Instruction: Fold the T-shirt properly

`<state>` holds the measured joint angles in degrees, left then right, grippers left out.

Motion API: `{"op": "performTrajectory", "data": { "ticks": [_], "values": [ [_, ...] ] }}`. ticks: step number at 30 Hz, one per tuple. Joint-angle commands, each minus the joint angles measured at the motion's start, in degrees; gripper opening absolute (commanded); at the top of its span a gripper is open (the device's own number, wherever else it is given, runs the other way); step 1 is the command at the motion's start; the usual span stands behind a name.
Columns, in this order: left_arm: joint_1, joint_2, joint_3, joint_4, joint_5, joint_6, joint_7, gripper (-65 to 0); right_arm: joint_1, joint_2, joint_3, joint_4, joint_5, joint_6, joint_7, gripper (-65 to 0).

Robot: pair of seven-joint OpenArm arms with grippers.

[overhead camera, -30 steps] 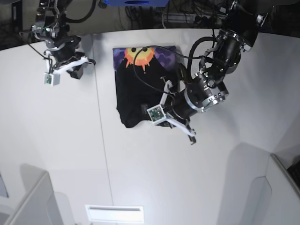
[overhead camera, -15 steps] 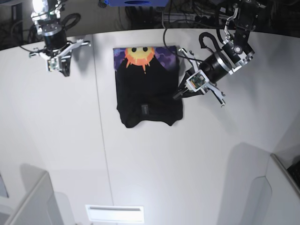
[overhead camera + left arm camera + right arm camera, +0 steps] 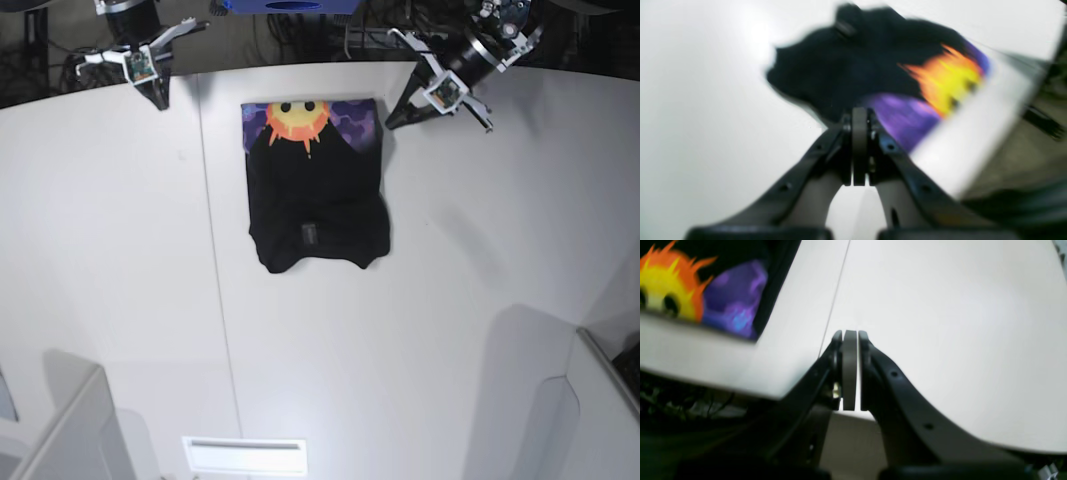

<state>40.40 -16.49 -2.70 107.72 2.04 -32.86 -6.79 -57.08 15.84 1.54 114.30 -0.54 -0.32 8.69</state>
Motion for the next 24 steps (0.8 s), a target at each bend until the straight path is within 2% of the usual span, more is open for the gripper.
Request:
{"op": "performTrajectory", "data": {
  "ticks": [1, 4, 9, 16, 18, 21, 24],
  "values": [
    [1.8, -0.1, -0.2, 0.5, -0.9, 0.2, -2.0, -65.0, -1.5, 0.3, 0.5, 0.8, -0.5, -0.3, 1.5, -65.0],
    [5.9, 0.2, -0.2, -0.2, -0.9, 0.2, -2.0, -65.0, -5.1, 0.6, 0.3, 0.6, -0.6, -0.3, 0.1, -65.0],
    [12.7, 0.2, -0.2, -0.2, -0.9, 0.2, -2.1, -65.0, -10.1, 4.9, -2.4, -0.9, -0.6, 0.4, -3.9, -65.0],
    [22.9, 0.3, -0.2, -2.6, -0.9, 0.4, -2.1, -65.0, -14.0, 8.5, -6.9, -1.4, -0.5, 0.4, -17.4, -65.0],
    [24.1, 0.3, 0.3, -6.8, -0.5, 2.6, -2.1, -65.0, -13.6, 10.0, -9.7, -3.4, -0.3, 0.4, -20.6, -65.0],
    [23.6, 0.4, 2.0, -16.0, -0.2, 8.7, -3.4, -65.0, -11.2, 12.7, -15.4, -9.1, -0.1, 0.4, -21.2, -65.0],
    [22.0, 0.6, 4.8, -26.7, -0.3, 12.7, -12.3, -65.0, -7.5, 13.9, -20.7, -15.1, -0.1, 0.4, -21.3, -65.0]
  ]
}}
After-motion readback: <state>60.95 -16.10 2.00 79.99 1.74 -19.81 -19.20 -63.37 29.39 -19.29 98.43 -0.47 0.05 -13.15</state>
